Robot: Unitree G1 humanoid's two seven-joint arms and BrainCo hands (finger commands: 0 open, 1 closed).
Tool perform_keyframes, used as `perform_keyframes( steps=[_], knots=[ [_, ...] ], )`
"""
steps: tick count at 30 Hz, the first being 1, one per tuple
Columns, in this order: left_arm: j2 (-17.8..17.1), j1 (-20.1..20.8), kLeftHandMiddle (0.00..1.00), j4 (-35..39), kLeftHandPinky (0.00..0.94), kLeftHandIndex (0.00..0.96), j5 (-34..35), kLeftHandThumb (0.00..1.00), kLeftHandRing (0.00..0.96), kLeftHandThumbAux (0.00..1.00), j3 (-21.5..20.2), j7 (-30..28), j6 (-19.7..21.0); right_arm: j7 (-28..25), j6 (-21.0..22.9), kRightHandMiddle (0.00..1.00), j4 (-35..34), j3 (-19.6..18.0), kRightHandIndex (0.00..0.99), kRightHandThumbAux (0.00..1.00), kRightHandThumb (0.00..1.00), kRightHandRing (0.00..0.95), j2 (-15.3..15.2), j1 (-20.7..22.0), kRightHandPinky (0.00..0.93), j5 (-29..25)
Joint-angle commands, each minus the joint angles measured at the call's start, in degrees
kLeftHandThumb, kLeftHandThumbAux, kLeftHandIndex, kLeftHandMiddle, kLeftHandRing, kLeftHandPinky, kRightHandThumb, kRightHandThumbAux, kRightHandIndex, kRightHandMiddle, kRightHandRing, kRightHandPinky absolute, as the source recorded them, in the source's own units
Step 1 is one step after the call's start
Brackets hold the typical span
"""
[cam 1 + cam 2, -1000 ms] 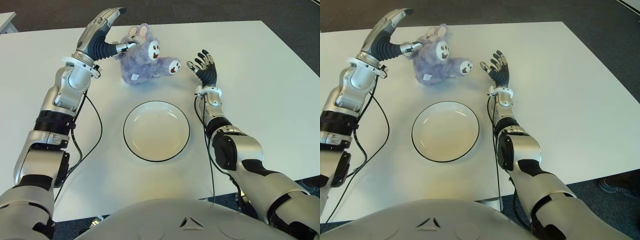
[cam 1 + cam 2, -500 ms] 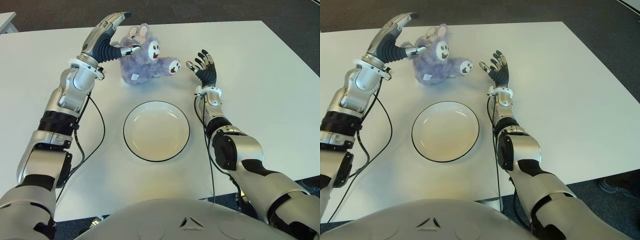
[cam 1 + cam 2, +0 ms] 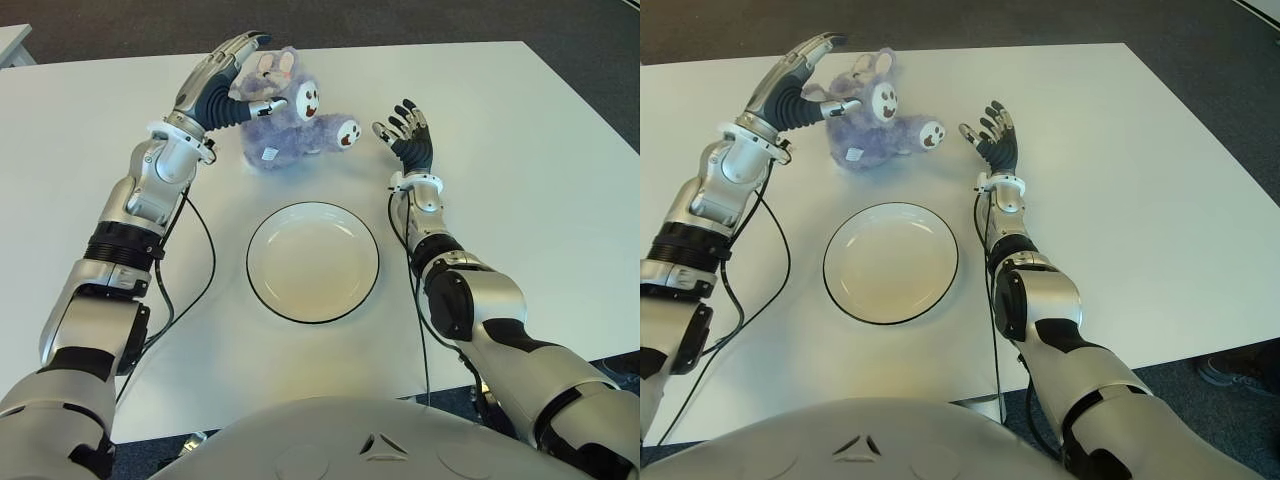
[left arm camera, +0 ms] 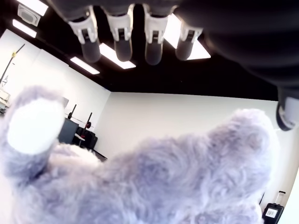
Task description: Put the doll into the plate.
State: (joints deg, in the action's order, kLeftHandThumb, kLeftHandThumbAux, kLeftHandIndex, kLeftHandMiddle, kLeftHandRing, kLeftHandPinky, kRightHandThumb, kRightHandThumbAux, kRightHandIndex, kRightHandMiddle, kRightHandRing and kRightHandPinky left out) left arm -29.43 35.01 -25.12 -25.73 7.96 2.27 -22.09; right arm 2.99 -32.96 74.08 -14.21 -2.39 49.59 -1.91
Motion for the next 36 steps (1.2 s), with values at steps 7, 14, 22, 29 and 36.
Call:
perform_keyframes(
  steps=[7,14,22,29,36],
  knots=[
    [1.5,1.2,0.053,-2.9,0.0,0.0,-0.1,0.147,0.016,0.366,0.8,-0.4,-1.5,0.5,0.8,0.132,1.3,0.5,0.099,0.854,0.194,0.139,0.7,-1.9,0.171,0.7],
    [2.1,1.5,0.058,-4.0,0.0,0.0,-0.3,0.145,0.019,0.378,0.7,0.1,-2.8,0.5,1.0,0.143,1.3,0.3,0.113,0.848,0.218,0.147,0.7,-1.8,0.174,0.5],
    [2.5,2.0,0.054,-5.1,0.0,0.0,-1.5,0.127,0.017,0.364,1.1,1.3,-3.6,0.6,1.2,0.135,1.3,0.2,0.104,0.837,0.208,0.141,0.7,-1.7,0.167,0.5],
    [2.6,2.0,0.053,-4.9,0.0,0.0,-1.6,0.118,0.021,0.365,1.6,1.3,-3.6,0.5,1.1,0.139,1.3,0.2,0.108,0.847,0.214,0.142,0.7,-1.7,0.169,0.5],
    [2.9,1.7,0.045,-4.3,0.0,0.0,-1.5,0.124,0.02,0.367,2.3,1.1,-3.0,0.4,1.3,0.133,1.3,0.4,0.105,0.826,0.195,0.138,0.7,-1.7,0.167,0.6]
  ],
)
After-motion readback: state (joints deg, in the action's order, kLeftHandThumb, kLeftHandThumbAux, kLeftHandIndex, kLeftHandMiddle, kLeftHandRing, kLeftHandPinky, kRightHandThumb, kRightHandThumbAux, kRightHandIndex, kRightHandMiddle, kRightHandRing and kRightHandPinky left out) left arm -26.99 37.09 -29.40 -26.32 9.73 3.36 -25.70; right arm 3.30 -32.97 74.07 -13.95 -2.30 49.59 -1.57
